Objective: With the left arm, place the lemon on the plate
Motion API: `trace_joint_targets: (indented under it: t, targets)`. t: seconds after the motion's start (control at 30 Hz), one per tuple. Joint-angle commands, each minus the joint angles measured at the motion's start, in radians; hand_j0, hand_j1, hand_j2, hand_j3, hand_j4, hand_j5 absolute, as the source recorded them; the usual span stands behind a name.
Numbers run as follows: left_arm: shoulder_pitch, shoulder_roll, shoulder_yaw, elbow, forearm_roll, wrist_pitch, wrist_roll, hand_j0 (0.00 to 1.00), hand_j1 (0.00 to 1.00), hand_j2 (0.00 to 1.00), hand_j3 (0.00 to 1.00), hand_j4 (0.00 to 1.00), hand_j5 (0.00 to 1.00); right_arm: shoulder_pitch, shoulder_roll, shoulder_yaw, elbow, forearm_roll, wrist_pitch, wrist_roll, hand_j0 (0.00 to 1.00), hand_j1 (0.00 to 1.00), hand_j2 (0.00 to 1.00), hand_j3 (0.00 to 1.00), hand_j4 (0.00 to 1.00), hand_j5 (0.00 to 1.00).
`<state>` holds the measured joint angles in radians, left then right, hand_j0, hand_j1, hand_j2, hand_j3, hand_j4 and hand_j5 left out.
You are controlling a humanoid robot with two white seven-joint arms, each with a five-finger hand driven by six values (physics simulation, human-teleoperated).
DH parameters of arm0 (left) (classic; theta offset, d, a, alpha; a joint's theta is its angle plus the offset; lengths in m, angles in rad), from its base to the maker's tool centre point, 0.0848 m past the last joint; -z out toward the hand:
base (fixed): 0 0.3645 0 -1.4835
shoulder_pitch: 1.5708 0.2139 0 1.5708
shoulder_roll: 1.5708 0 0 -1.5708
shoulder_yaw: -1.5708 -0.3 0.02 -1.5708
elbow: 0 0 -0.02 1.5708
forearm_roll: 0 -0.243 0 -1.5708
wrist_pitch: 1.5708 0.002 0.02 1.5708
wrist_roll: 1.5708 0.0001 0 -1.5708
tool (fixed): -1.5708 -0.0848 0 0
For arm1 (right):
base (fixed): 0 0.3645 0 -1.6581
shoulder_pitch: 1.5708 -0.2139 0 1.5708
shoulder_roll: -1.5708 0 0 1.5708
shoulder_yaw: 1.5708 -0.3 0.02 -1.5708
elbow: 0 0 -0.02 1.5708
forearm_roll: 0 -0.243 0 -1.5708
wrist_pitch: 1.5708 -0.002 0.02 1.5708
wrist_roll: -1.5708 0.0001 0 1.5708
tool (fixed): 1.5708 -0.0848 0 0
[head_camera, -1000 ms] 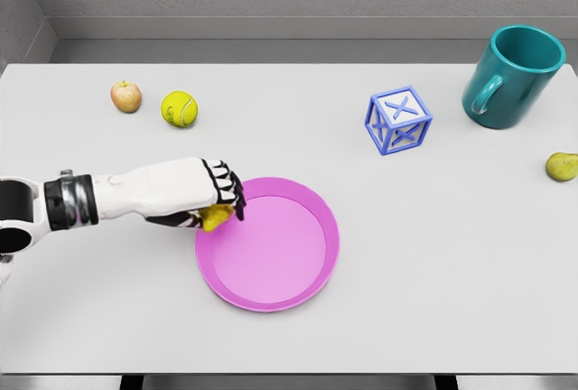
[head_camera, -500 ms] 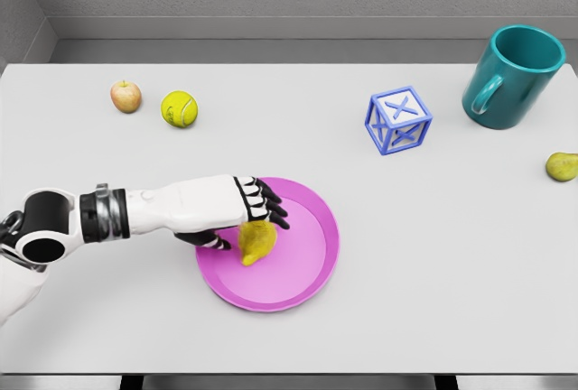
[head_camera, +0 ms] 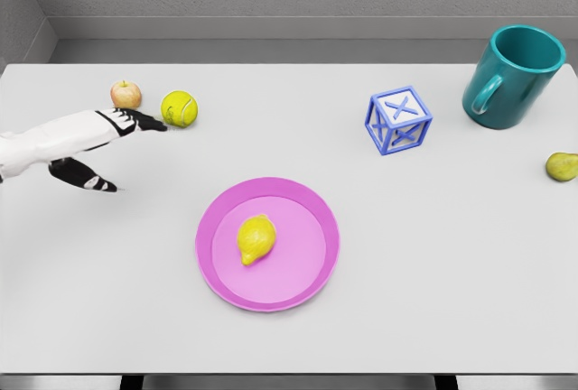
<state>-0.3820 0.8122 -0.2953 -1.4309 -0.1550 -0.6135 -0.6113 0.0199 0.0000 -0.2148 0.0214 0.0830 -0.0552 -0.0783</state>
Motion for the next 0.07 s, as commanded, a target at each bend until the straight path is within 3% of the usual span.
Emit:
trace_joint_targets:
  t: [0.0,0.03]
  targets:
    - [0.000,0.007,0.010,0.066,0.025,0.003,0.000,1.00,1.00,1.00,1.00,1.00,1.00,0.000,0.000,0.000,0.000,0.000,0.000,0.000,1.00,1.00,1.00,1.00,1.00,1.00]
    - [0.000,0.005,0.010,0.064,0.025,0.003,0.000,1.00,1.00,1.00,1.00,1.00,1.00,0.000,0.000,0.000,0.000,0.000,0.000,0.000,1.00,1.00,1.00,1.00,1.00,1.00]
